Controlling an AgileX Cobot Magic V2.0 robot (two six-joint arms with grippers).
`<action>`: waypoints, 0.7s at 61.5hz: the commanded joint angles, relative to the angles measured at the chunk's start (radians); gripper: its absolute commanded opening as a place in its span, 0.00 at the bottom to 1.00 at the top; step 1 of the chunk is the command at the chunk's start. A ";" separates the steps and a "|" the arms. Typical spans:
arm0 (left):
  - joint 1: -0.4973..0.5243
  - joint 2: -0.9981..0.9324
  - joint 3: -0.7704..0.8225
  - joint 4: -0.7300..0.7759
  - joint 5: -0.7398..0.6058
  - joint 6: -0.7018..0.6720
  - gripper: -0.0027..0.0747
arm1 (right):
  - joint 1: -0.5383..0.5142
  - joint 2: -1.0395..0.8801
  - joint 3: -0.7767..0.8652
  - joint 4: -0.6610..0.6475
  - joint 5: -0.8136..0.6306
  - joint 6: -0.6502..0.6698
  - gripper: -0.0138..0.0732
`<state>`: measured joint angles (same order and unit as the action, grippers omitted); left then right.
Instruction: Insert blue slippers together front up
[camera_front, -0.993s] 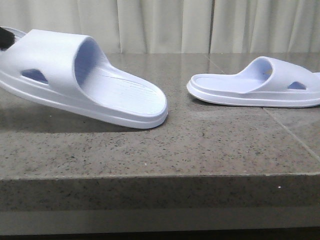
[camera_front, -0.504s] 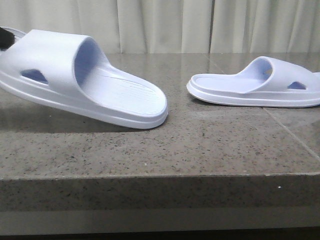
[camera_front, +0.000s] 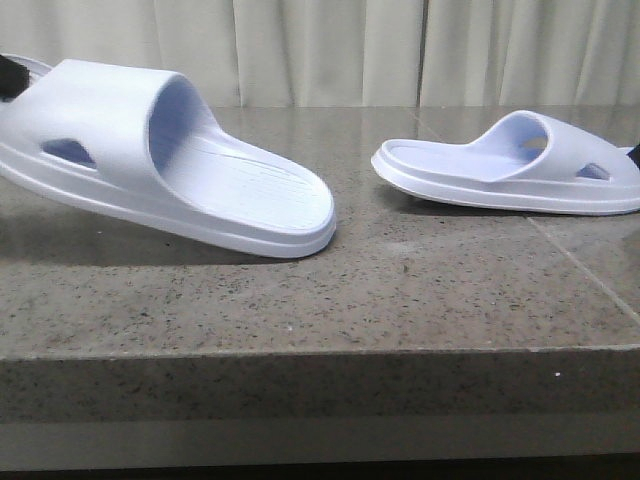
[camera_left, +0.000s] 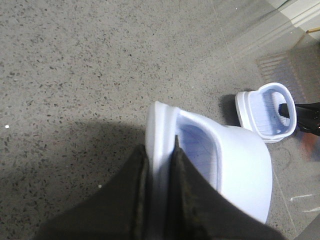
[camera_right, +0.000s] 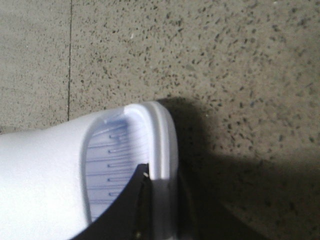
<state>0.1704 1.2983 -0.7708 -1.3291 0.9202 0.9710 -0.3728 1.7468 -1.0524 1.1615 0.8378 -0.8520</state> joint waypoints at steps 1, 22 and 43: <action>-0.004 -0.022 -0.023 -0.059 0.023 0.004 0.01 | 0.003 -0.036 -0.023 0.026 0.017 -0.024 0.05; -0.009 -0.022 -0.023 -0.109 0.081 0.004 0.01 | -0.015 -0.195 -0.018 0.026 0.057 -0.023 0.02; -0.251 -0.018 0.008 -0.269 -0.196 0.004 0.01 | -0.204 -0.515 0.143 0.148 0.110 0.007 0.02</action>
<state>-0.0147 1.2983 -0.7509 -1.4930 0.8081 0.9744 -0.5416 1.3080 -0.9319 1.2044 0.8941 -0.8451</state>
